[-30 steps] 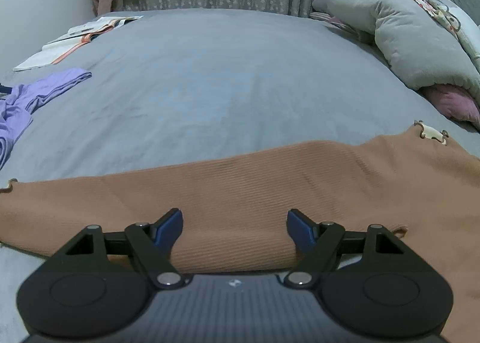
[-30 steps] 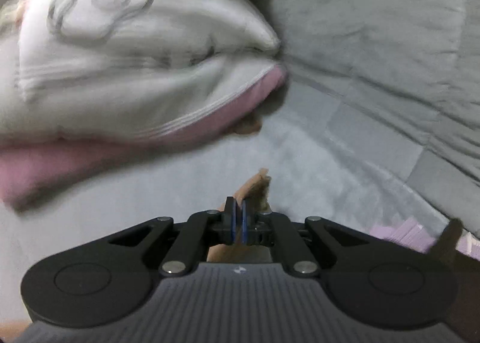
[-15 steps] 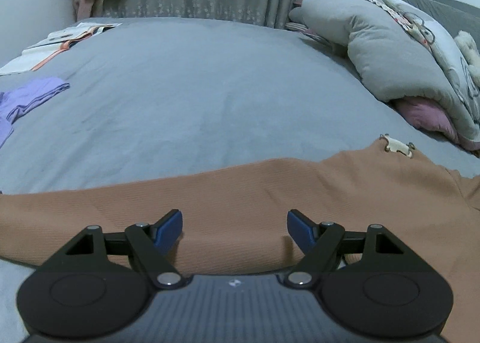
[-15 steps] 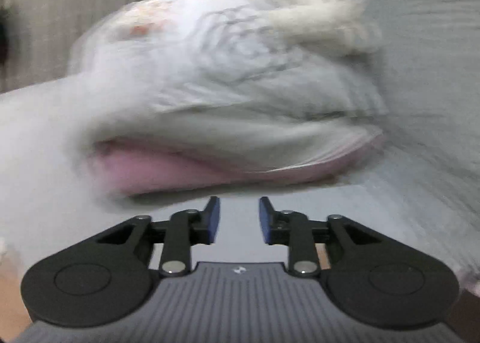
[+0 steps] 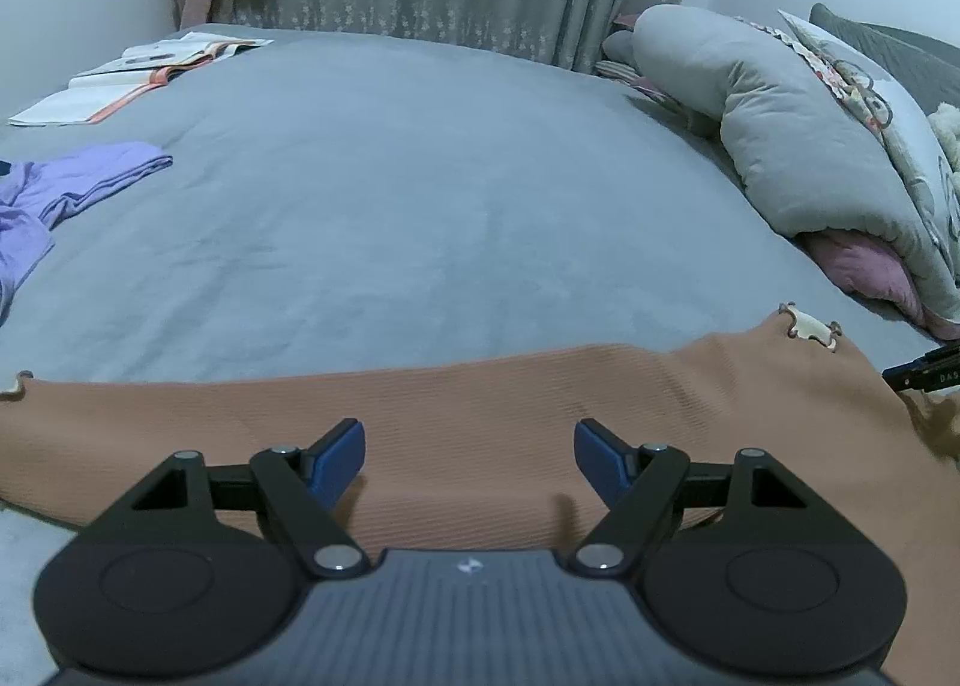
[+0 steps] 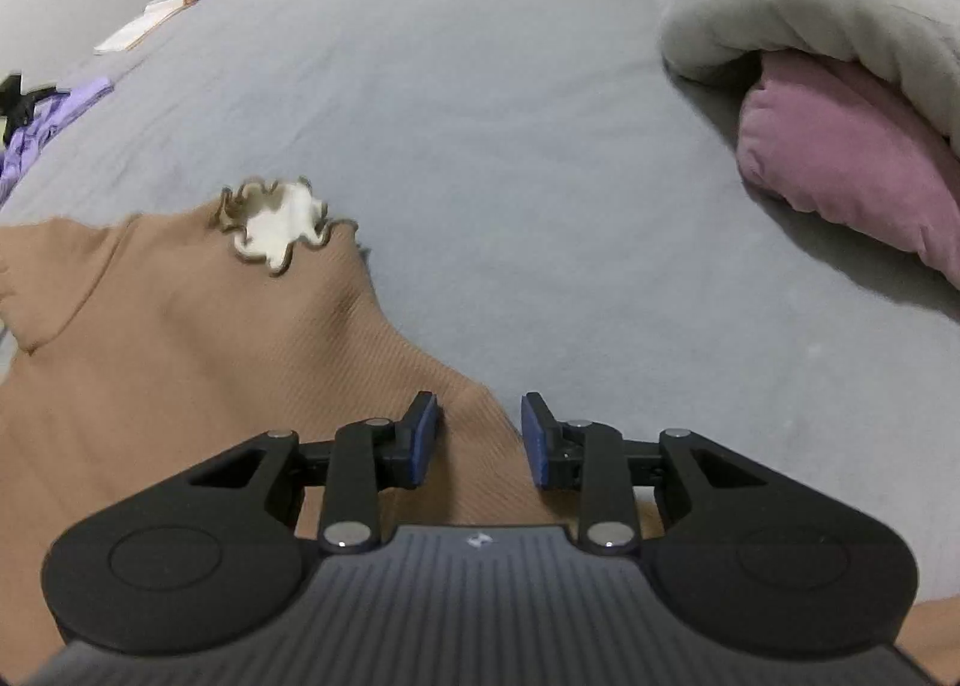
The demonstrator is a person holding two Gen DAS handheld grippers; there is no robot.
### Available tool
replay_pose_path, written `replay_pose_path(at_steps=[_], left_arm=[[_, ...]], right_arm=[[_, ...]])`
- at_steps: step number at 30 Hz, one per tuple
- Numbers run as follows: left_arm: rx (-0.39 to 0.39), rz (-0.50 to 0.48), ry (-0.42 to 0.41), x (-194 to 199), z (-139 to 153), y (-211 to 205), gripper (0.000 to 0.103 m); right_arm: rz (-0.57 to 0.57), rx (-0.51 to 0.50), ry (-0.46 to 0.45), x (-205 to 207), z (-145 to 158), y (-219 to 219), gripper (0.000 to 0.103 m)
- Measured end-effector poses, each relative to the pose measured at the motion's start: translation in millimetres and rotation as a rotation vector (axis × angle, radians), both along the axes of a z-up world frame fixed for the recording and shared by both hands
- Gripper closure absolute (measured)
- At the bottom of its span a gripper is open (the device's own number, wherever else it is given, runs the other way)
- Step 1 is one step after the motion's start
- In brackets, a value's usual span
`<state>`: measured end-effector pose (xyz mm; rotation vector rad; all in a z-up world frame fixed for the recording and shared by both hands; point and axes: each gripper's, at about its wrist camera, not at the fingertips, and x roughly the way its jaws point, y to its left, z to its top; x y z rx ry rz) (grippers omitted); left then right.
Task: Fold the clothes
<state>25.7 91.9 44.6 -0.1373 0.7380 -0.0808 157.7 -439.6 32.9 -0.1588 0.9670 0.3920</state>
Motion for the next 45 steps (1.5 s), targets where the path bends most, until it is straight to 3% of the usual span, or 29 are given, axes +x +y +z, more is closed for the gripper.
replay_pose_path(at_steps=[3,7,11,16,18,20,21,24,27,29,32,34,35,37,38,39,41,44,45], left_arm=[[0.002,0.003,-0.004,0,1,0,0.026],[0.009,0.017,-0.019,-2,3,0,0.026],[0.010,0.027,-0.028,-3,4,1,0.026],[0.013,0.013,-0.033,-3,5,-4,0.026],[-0.001,-0.010,-0.053,-5,6,-8,0.026],[-0.009,-0.038,-0.065,-5,7,-15,0.025],[-0.011,-0.061,-0.070,-3,7,-20,0.025],[0.018,-0.102,-0.069,-2,5,-37,0.024],[0.032,-0.104,-0.070,0,4,-46,0.024],[-0.012,-0.110,-0.073,5,6,-54,0.024],[-0.070,-0.153,-0.057,18,6,-80,0.022],[-0.068,-0.165,-0.023,30,-1,-98,0.022],[-0.080,-0.124,0.021,37,-7,-96,0.022],[-0.107,-0.028,0.116,52,-22,-90,0.022],[-0.195,-0.007,0.110,53,-27,-74,0.022],[-0.292,0.010,0.098,52,-31,-57,0.022],[-0.384,0.038,0.104,53,-34,-30,0.025],[-0.373,0.111,0.105,46,-26,-2,0.029],[-0.353,0.137,0.103,43,-22,6,0.028]], right_arm=[[0.014,-0.062,-0.067,-8,14,13,0.098],[-0.010,-0.056,-0.139,-13,30,14,0.098],[-0.087,-0.165,-0.219,-12,30,14,0.103],[-0.081,-0.159,-0.184,-5,15,14,0.103],[-0.125,-0.055,-0.247,-15,23,5,0.100],[-0.167,0.072,-0.210,-20,20,-7,0.099],[-0.186,0.040,-0.160,-17,9,-9,0.099],[-0.258,-0.052,-0.142,-21,-17,-27,0.101],[-0.407,0.009,-0.167,-36,-11,-56,0.100],[-0.481,-0.042,-0.229,-53,-5,-64,0.095],[-0.421,0.006,-0.274,-75,-5,-56,0.091],[-0.403,-0.032,-0.245,-80,-14,-51,0.090],[-0.399,-0.090,-0.233,-82,-25,-53,0.091],[-0.464,-0.007,-0.236,-91,-25,-78,0.093],[-0.515,0.053,-0.229,-96,-23,-94,0.102],[-0.535,0.083,-0.223,-100,-21,-107,0.103],[-0.563,0.128,-0.205,-106,-18,-136,0.103],[-0.610,0.132,-0.217,-110,-4,-158,0.103],[-0.654,0.092,-0.246,-111,1,-161,0.103]])
